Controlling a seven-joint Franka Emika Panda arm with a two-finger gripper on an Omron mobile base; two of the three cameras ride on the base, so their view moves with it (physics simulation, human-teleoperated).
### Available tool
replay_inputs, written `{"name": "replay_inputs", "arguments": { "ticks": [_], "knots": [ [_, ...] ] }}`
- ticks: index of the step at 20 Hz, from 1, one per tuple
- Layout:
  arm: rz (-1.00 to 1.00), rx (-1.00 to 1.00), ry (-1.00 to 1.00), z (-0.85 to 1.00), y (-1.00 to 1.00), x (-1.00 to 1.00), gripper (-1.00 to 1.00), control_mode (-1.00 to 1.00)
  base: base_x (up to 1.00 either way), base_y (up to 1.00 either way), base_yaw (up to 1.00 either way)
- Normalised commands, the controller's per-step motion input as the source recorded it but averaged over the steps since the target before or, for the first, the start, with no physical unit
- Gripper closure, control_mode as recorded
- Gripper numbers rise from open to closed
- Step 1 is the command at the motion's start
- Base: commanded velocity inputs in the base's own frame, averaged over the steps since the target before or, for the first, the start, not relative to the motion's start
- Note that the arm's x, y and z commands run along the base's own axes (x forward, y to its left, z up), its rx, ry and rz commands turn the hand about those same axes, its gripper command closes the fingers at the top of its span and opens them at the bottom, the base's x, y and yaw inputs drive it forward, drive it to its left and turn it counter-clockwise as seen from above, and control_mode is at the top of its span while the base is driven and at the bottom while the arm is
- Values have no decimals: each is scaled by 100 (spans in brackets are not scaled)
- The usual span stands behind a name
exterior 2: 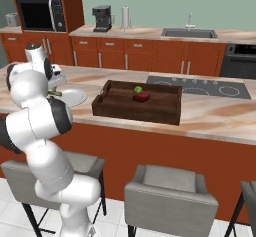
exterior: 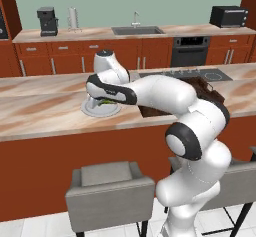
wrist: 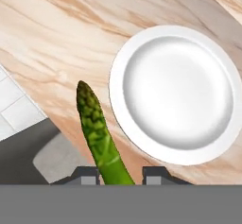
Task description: Create a steak meal by picking up the steak and asparagus from the tray and placing them on the plate. Leave the lime on the tray.
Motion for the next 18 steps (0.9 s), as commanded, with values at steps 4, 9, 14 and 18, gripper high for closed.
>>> {"name": "replay_inputs", "arguments": {
  "ticks": [4, 9, 14, 18],
  "knots": [
    [0, 0, 0, -38, 18, 38, 100, -100, 0, 0, 0],
    [0, 0, 0, -25, 0, 42, 100, -100, 0, 0, 0],
    [0, 0, 0, -24, 0, 40, 100, -100, 0, 0, 0],
    [0, 0, 0, -29, 0, 27, 100, -100, 0, 0, 0]
  ]
}}
